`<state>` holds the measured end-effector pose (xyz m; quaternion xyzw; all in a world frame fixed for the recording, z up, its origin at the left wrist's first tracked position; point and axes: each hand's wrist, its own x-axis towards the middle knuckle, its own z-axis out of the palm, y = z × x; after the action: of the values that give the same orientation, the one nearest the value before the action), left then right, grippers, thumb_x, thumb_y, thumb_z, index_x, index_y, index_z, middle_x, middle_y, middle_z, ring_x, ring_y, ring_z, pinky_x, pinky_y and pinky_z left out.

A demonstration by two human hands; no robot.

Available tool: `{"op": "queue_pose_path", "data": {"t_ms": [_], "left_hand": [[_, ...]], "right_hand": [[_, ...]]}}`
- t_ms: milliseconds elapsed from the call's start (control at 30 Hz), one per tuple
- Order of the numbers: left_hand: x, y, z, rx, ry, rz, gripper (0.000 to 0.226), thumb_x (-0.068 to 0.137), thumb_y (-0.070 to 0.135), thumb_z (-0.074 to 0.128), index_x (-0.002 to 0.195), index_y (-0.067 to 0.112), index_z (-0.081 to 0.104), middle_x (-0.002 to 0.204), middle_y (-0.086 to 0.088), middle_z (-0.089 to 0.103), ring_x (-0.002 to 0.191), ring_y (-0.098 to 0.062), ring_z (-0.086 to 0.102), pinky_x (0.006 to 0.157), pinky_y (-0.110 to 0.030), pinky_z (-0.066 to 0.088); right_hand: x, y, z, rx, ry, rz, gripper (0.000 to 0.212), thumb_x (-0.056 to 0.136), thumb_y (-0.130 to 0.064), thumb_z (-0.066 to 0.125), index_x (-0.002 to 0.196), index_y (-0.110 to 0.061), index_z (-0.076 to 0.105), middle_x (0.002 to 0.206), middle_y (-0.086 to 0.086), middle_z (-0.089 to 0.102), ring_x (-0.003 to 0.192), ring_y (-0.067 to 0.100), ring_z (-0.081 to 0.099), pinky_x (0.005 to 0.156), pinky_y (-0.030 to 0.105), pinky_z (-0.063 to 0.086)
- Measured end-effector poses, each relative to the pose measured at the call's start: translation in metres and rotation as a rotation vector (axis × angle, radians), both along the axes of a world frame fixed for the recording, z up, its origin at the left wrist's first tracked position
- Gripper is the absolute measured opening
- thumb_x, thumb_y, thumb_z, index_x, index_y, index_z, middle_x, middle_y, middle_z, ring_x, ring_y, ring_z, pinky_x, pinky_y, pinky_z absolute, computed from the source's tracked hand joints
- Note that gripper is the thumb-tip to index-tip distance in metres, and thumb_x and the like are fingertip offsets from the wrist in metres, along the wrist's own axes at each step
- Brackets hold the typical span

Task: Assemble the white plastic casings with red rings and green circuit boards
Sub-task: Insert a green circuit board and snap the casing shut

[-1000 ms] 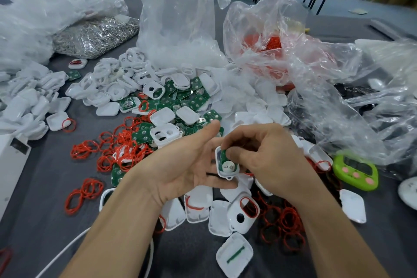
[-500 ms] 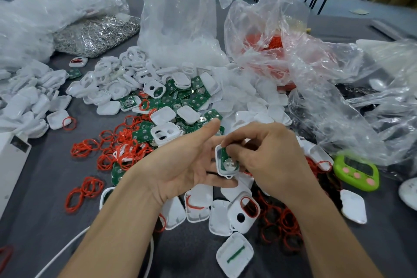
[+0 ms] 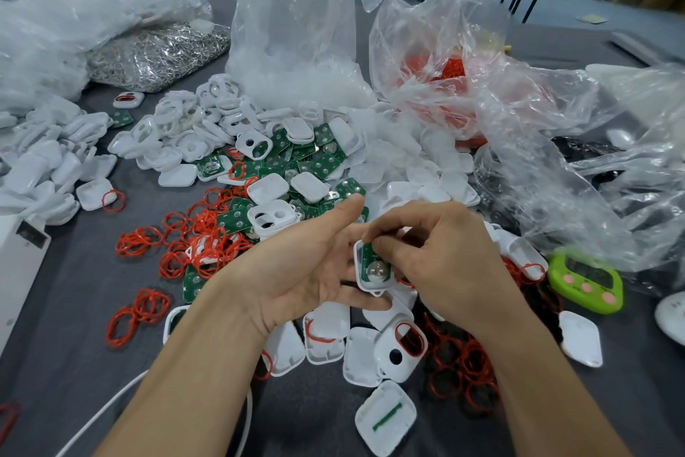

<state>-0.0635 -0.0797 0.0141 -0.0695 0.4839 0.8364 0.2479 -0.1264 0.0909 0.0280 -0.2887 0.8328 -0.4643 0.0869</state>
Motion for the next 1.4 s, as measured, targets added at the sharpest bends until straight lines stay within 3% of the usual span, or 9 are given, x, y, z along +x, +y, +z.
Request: {"op": "queue_pose_path", "data": {"t_ms": [133, 300, 467, 767, 933, 1033, 1233, 1400], "left_hand": [[0.0, 0.0, -0.001, 0.001, -0.004, 0.0, 0.072, 0.098, 0.062, 0.037, 0.136, 0.006, 0.064, 0.111, -0.012, 0.068, 0.098, -0.023, 0.069, 0.094, -0.047, 0.057], [0.0, 0.002, -0.002, -0.006, -0.002, -0.011, 0.073, 0.098, 0.061, 0.037, 0.136, 0.005, 0.063, 0.105, -0.011, 0.071, 0.094, -0.022, 0.069, 0.097, -0.049, 0.056], [0.0, 0.002, -0.002, -0.002, 0.006, -0.02, 0.071, 0.095, 0.061, 0.041, 0.132, 0.005, 0.066, 0.107, -0.012, 0.07, 0.097, -0.024, 0.068, 0.094, -0.048, 0.057], [0.0, 0.001, -0.003, -0.017, 0.015, -0.015, 0.071, 0.098, 0.059, 0.041, 0.135, 0.003, 0.063, 0.101, -0.009, 0.068, 0.094, -0.024, 0.066, 0.093, -0.048, 0.057], [0.0, -0.001, -0.004, -0.001, 0.058, 0.035, 0.044, 0.103, 0.034, 0.053, 0.134, 0.004, 0.063, 0.123, -0.018, 0.068, 0.107, -0.032, 0.068, 0.092, -0.051, 0.059], [-0.001, -0.002, -0.005, 0.018, 0.063, 0.031, 0.044, 0.095, 0.017, 0.052, 0.136, 0.006, 0.06, 0.133, -0.018, 0.067, 0.116, -0.033, 0.067, 0.093, -0.048, 0.059], [-0.004, -0.003, -0.007, -0.044, 0.072, 0.134, 0.04, 0.087, -0.004, 0.054, 0.119, 0.01, 0.075, 0.125, -0.018, 0.071, 0.111, -0.032, 0.072, 0.072, -0.038, 0.063], [-0.004, -0.004, -0.008, -0.056, 0.081, 0.187, 0.042, 0.092, -0.012, 0.049, 0.113, 0.009, 0.078, 0.12, -0.019, 0.073, 0.102, -0.029, 0.075, 0.071, -0.04, 0.065]], "right_hand": [[0.004, 0.0, 0.002, 0.036, 0.056, -0.023, 0.019, 0.083, -0.013, 0.08, 0.083, -0.032, 0.08, 0.081, -0.021, 0.072, 0.072, 0.002, 0.07, 0.062, 0.012, 0.051], [0.006, 0.0, 0.005, 0.019, 0.067, -0.047, 0.018, 0.077, -0.013, 0.086, 0.08, -0.03, 0.081, 0.068, -0.018, 0.073, 0.063, 0.002, 0.07, 0.059, 0.013, 0.052], [0.009, -0.001, 0.008, -0.027, 0.089, -0.04, 0.022, 0.075, -0.005, 0.087, 0.081, -0.026, 0.084, 0.072, -0.019, 0.075, 0.065, -0.002, 0.071, 0.061, 0.011, 0.054], [0.008, -0.002, 0.006, 0.006, 0.134, -0.061, 0.021, 0.071, -0.008, 0.088, 0.077, -0.027, 0.08, 0.067, -0.018, 0.072, 0.064, 0.002, 0.07, 0.059, 0.014, 0.054], [0.002, -0.001, 0.003, -0.129, -0.064, -0.125, 0.015, 0.08, -0.013, 0.084, 0.077, -0.028, 0.08, 0.069, -0.009, 0.075, 0.062, 0.008, 0.072, 0.054, 0.022, 0.058], [-0.009, 0.004, -0.002, -0.196, -0.125, -0.273, 0.02, 0.085, -0.012, 0.076, 0.077, -0.029, 0.08, 0.061, -0.005, 0.071, 0.051, 0.006, 0.064, 0.051, 0.017, 0.05], [-0.015, 0.006, -0.007, -0.202, -0.189, -0.261, 0.024, 0.087, -0.009, 0.074, 0.077, -0.029, 0.08, 0.057, 0.001, 0.068, 0.049, 0.011, 0.06, 0.053, 0.024, 0.055], [-0.016, 0.005, -0.009, -0.213, -0.184, -0.232, 0.022, 0.086, -0.009, 0.074, 0.078, -0.029, 0.08, 0.058, 0.0, 0.069, 0.049, 0.011, 0.061, 0.057, 0.027, 0.055]]}}
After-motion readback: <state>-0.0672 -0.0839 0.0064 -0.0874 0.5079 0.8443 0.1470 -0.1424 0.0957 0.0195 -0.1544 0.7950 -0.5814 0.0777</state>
